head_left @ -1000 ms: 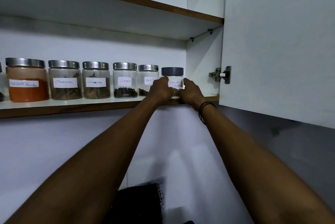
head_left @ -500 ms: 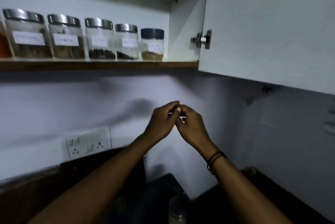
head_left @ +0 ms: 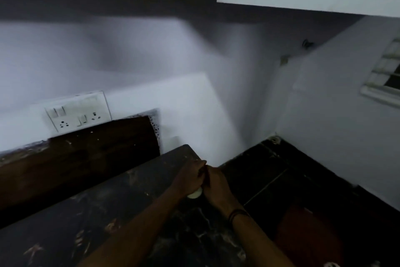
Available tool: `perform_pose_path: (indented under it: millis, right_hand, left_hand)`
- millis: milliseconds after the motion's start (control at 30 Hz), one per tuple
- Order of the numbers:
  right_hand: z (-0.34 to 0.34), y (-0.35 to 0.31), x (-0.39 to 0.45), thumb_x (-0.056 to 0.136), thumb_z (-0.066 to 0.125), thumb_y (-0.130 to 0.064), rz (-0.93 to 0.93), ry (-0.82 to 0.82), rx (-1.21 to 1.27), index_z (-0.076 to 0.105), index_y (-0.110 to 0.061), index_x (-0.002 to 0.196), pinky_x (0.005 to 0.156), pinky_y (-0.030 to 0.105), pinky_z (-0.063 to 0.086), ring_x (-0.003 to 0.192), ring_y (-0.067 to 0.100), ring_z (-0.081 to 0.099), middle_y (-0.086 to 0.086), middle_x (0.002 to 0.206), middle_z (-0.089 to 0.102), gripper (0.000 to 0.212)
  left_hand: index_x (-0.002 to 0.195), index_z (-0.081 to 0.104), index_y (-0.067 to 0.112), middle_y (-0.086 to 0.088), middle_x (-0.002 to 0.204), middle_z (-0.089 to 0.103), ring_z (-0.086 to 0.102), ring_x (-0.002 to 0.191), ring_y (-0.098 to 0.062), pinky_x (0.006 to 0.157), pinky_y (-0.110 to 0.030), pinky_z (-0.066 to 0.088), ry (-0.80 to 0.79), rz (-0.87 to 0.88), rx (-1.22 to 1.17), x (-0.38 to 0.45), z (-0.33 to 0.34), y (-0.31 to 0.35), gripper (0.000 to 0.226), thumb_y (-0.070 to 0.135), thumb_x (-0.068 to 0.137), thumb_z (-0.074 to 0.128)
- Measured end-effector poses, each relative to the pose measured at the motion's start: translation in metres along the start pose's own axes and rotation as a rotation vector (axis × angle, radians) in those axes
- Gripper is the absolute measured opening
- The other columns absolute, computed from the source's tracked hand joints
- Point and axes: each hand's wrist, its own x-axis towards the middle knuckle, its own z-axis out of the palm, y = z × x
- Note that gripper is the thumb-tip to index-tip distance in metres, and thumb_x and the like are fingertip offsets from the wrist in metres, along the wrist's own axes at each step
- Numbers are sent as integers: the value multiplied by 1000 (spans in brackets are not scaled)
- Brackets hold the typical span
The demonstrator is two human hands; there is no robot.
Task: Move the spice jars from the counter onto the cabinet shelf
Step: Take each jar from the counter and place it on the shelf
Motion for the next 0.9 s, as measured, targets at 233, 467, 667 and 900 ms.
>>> perform_pose_path:
  millis: [233, 467, 667, 900]
  right_hand:
    - [53, 40, 7, 88, 65, -27, 131, -82, -44, 41, -36, 136, 103, 27, 41, 125, 15, 47, -1, 138, 42, 55]
    - [79, 60, 9, 86, 67, -25, 160, -133, -25, 16, -44, 146, 100, 32, 47, 127, 23, 45, 7, 148, 26, 80]
    - [88, 72, 15, 84, 70, -23, 160, -49, -2, 19, -38, 147, 84, 13, 39, 111, 7, 41, 3, 138, 32, 82]
    - [93, 72, 19, 88, 65, -39, 188, 88, -22, 33, -29, 137, 72, 4, 34, 110, 5, 47, -6, 129, 40, 60]
  left_hand:
    - [124, 66, 8, -14, 133, 64, 53, 132, -33, 117, -48, 30, 69, -2, 351, 1, 33, -50, 39, 21, 95, 44]
    - [152, 27, 8, -17, 162, 22, 23, 149, -32, 120, -41, 26, -105, -328, 11, 4, 50, -79, 55, 31, 104, 42]
    - [156, 17, 7, -15, 159, 31, 37, 143, -27, 116, -34, 31, -27, -400, -223, 3, 63, -84, 72, 26, 99, 56]
    - [155, 24, 12, -14, 150, 40, 49, 127, -25, 98, -34, 49, 83, -574, -465, 7, 79, -78, 70, 29, 97, 59]
